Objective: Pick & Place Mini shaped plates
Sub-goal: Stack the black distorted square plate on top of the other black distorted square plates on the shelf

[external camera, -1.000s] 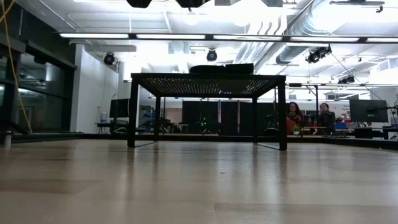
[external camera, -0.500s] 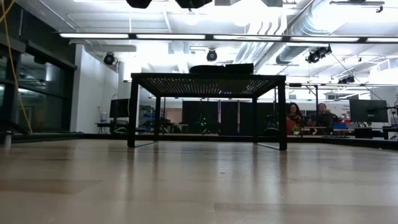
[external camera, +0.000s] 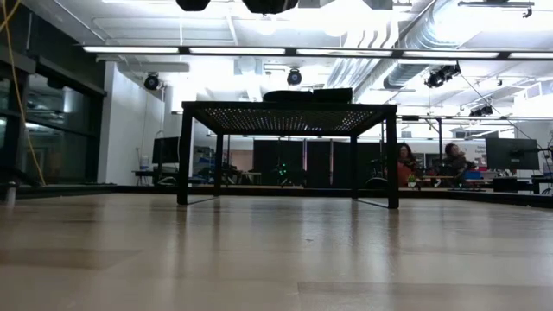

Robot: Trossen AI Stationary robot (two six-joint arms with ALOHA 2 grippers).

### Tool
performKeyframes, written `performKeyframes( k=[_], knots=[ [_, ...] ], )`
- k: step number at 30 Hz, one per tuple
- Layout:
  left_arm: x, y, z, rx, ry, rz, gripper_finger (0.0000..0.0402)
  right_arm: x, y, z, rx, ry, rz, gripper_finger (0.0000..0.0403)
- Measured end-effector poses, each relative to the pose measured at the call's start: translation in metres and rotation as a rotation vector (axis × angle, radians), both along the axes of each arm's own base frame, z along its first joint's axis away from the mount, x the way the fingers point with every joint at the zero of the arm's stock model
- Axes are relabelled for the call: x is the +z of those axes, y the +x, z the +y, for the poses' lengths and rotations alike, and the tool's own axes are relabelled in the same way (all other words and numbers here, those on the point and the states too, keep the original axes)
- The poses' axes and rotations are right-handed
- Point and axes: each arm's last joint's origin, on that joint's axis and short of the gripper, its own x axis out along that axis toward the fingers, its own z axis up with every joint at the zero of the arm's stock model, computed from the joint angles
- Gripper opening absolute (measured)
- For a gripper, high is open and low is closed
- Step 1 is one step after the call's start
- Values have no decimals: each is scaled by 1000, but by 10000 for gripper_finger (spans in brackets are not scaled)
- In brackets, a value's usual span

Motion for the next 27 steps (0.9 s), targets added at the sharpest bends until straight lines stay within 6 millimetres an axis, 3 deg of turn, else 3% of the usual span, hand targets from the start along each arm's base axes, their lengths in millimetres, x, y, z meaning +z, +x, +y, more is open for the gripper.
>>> performKeyframes(
  k=[11,27],
  knots=[
    [0,3,-3,-75,-90,-23,48,-1,0,1,56,-3,25,2],
    [3,6,-3,-75,-102,-74,119,-6,-3,-4,5,4,79,1]
  ],
)
